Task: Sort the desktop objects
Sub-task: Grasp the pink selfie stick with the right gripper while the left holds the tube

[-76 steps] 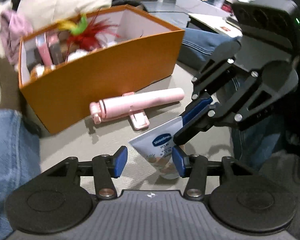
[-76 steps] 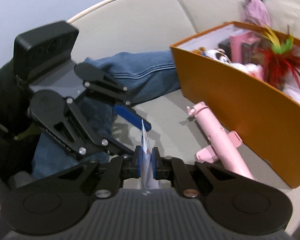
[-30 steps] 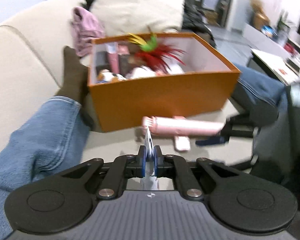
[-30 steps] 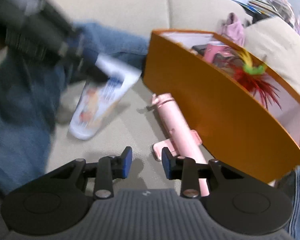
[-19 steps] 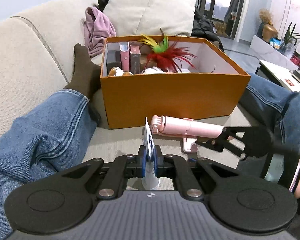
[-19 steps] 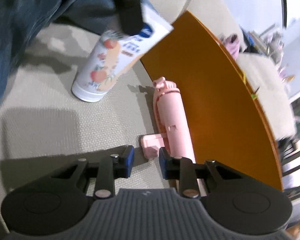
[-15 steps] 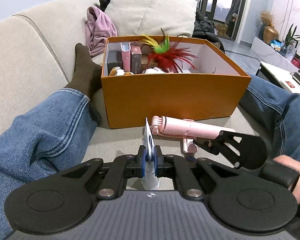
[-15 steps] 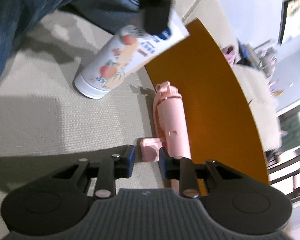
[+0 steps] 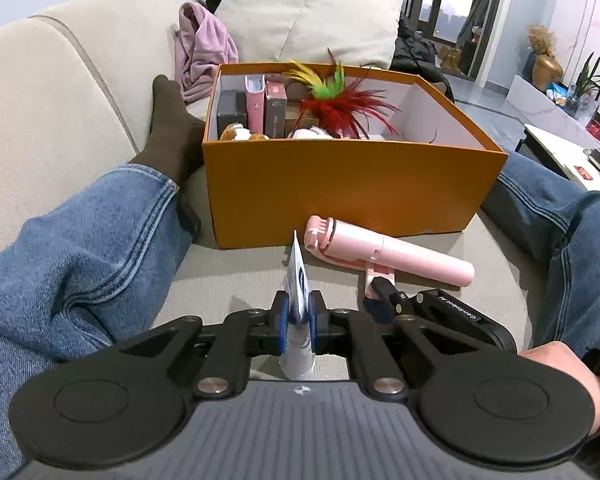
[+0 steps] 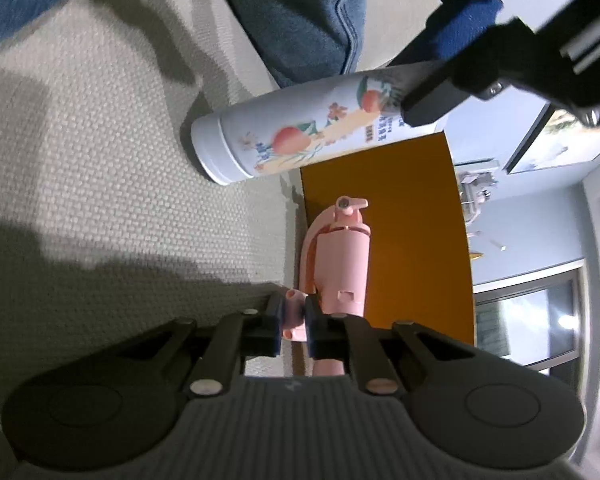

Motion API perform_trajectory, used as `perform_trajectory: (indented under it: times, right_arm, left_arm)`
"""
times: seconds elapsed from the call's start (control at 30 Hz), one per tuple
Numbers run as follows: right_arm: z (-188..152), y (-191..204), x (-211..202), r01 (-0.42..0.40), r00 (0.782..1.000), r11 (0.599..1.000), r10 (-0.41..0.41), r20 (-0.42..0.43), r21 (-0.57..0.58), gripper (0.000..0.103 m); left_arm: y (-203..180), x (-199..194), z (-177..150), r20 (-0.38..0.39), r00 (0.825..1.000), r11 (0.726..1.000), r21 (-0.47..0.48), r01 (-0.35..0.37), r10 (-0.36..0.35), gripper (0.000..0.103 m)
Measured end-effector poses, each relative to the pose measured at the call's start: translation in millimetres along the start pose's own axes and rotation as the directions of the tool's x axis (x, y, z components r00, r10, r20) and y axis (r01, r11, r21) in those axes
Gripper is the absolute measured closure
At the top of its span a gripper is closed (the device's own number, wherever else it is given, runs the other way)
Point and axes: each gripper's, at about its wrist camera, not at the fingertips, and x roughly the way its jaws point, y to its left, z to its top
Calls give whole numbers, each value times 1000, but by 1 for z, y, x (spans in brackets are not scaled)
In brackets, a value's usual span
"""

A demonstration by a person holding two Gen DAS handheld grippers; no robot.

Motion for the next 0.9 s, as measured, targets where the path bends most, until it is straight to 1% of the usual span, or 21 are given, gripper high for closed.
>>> perform_trajectory:
  times: [0.1, 0.17, 0.2, 0.27, 0.3, 0.33, 0.4, 0.43, 0.5, 0.57, 0.6, 0.63, 0.67, 0.7, 0.73, 0.8, 0.83, 0.87, 0.9]
  right_arm:
    - [-5, -13, -2, -17, 1000, 998, 18, -4, 59, 93]
    - [-9, -29, -5, -42, 999, 991, 42, -1, 125, 95]
    - [-12, -40, -8, -67, 998, 983, 67, 8, 171, 95]
    - [-19, -70, -13, -147, 989, 943, 143, 36, 300, 95]
    - [-22, -87, -14, -189, 982, 913, 184, 49, 362, 95]
    - [-27, -103, -13, -231, 972, 874, 229, 58, 427, 95]
    - [-37, -139, -7, -334, 935, 753, 343, 94, 567, 95]
    - [-43, -156, -3, -380, 909, 679, 401, 116, 629, 95]
    - [-53, -180, 12, -446, 856, 544, 492, 160, 711, 95]
    - [-64, -190, 26, -495, 801, 425, 562, 208, 758, 94]
    - [-59, -193, 32, -509, 780, 378, 582, 230, 773, 92]
    - [-61, -195, 34, -521, 761, 331, 598, 252, 786, 92]
    - [-61, -194, 36, -529, 749, 304, 606, 268, 793, 91]
    - [-57, -183, 24, -530, 743, 282, 609, 278, 799, 90]
    - [-64, -184, 24, -527, 739, 266, 612, 281, 807, 89]
    - [-66, -177, 28, -501, 743, 272, 623, 246, 822, 89]
    - [-64, -169, 35, -497, 743, 269, 623, 245, 825, 89]
    - [-67, -170, 34, -502, 739, 255, 622, 257, 826, 88]
    - [-64, -171, 39, -501, 738, 250, 623, 258, 829, 88]
  left_arm:
    - [2, -2, -2, -4, 1000, 1000, -7, -1, 1, 93]
    - [4, -2, -2, -6, 1000, 1000, -14, -3, 2, 93]
    - [5, -2, -2, -6, 1000, 1000, -16, -2, 2, 93]
    - [6, -2, -2, -7, 1000, 1000, -22, 5, -6, 93]
    - [6, -2, -2, -8, 1000, 1000, -27, 9, -9, 93]
    - [6, -1, -2, -9, 1000, 1000, -29, 12, -12, 93]
    - [6, -1, -2, -11, 1000, 999, -28, 15, -15, 93]
    - [6, -1, -2, -13, 1000, 1000, -27, 16, -16, 93]
    - [6, -1, -2, -17, 1000, 999, -28, 18, -18, 93]
    - [7, -1, -1, -22, 1000, 999, -34, 21, -21, 93]
    - [7, -1, -1, -23, 999, 999, -37, 21, -22, 93]
    - [7, -1, -1, -25, 999, 999, -39, 22, -23, 93]
    - [7, -1, -1, -26, 999, 999, -38, 24, -25, 93]
    - [7, -1, -1, -26, 999, 999, -37, 25, -26, 93]
    - [7, 0, -1, -27, 999, 999, -36, 25, -26, 93]
    - [7, 2, -1, -32, 999, 999, -39, 22, -23, 92]
    - [7, 3, -1, -36, 999, 999, -40, 18, -20, 91]
    - [8, 5, -2, -38, 999, 999, -43, 16, -18, 91]
    - [8, 5, -2, -39, 999, 999, -45, 16, -17, 91]
